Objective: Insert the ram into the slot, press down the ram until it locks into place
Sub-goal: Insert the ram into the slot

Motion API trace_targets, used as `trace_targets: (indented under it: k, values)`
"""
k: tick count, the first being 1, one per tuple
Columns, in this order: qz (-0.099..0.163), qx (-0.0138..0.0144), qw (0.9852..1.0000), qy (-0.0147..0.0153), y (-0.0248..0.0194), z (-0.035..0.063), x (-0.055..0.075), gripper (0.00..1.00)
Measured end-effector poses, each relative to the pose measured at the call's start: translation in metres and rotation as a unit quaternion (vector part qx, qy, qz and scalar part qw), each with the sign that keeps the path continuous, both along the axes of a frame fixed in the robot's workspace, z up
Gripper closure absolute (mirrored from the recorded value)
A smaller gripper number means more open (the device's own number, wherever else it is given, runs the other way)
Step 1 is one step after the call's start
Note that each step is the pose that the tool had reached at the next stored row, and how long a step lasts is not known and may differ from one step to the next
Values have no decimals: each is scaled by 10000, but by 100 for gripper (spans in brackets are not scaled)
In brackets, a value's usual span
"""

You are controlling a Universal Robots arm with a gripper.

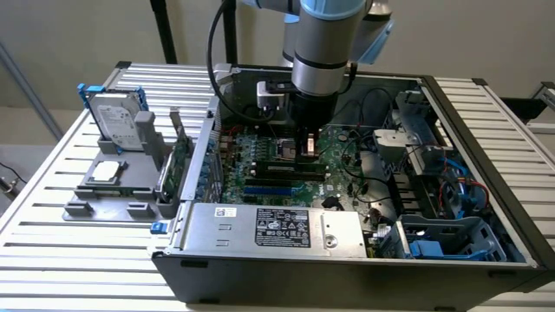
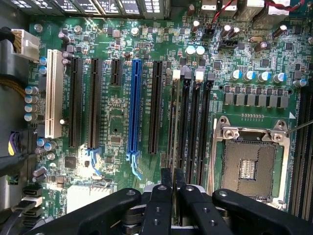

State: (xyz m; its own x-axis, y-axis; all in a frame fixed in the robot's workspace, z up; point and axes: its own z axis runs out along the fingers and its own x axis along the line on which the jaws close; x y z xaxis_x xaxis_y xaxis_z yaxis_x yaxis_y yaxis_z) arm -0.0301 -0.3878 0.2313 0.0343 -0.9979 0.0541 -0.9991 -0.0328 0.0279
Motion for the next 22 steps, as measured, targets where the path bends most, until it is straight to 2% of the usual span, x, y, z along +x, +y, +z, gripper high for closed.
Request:
trace_targets:
  k: [22]
  values:
    - [-24,-2,10000,-34,0,-45,-13,87]
